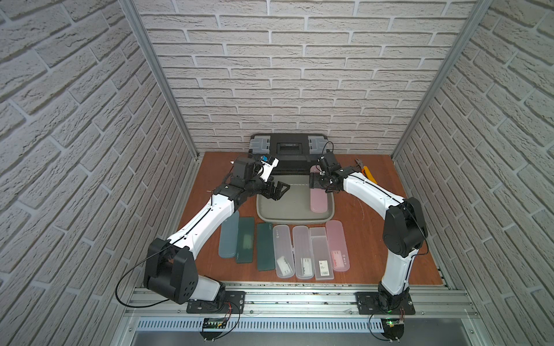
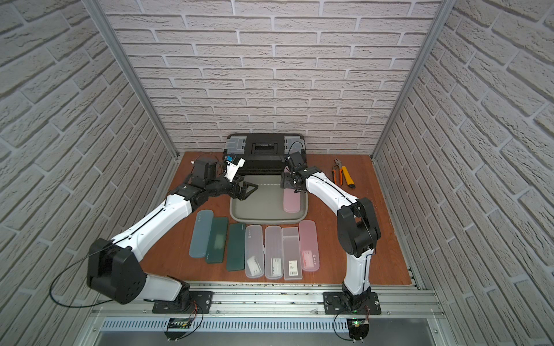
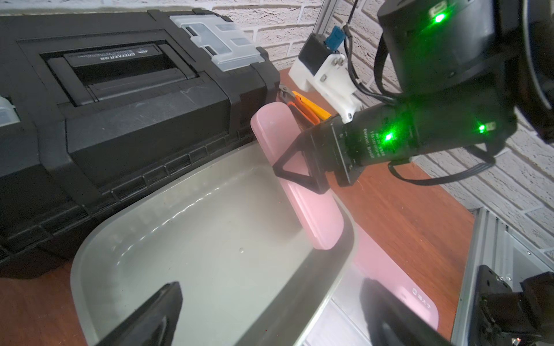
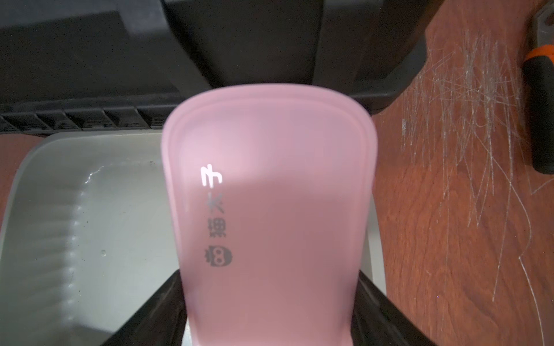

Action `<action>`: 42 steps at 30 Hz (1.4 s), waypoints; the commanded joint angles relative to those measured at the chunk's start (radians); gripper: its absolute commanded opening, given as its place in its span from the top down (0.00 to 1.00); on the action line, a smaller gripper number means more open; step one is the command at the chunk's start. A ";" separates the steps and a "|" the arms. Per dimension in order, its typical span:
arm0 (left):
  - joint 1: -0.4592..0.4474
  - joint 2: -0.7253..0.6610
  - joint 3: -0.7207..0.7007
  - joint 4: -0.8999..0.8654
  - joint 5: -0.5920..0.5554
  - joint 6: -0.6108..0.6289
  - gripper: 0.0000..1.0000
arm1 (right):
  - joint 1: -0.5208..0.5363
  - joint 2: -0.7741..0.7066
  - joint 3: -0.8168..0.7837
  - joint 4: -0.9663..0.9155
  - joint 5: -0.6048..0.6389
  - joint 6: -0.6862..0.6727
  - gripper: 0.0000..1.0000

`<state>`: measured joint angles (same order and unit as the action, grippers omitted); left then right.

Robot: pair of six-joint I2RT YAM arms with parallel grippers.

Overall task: Put the pencil case into the storage box
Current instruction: Place the pencil case at the storage box.

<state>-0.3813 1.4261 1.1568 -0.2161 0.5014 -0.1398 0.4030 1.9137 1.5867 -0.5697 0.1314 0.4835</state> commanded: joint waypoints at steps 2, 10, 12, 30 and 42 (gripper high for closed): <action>0.005 0.014 0.021 0.014 -0.026 -0.012 0.02 | 0.011 -0.001 -0.017 0.028 0.013 0.004 0.23; 0.005 0.002 0.026 -0.003 -0.084 -0.009 0.01 | 0.014 -0.029 -0.019 0.013 0.033 0.013 0.16; 0.005 -0.011 0.014 0.013 -0.104 -0.012 0.02 | 0.014 -0.041 -0.012 -0.005 0.029 0.015 0.16; 0.020 -0.052 -0.038 0.035 -0.339 -0.060 0.01 | 0.037 -0.213 -0.157 -0.012 0.096 -0.026 0.14; 0.099 0.022 0.020 -0.058 -0.443 -0.137 0.01 | 0.126 -0.167 -0.258 0.001 0.125 -0.031 0.19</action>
<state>-0.2821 1.4281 1.1481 -0.2630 0.0692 -0.2489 0.4973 1.7123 1.3220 -0.5842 0.2386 0.4587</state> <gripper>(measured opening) 0.985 0.814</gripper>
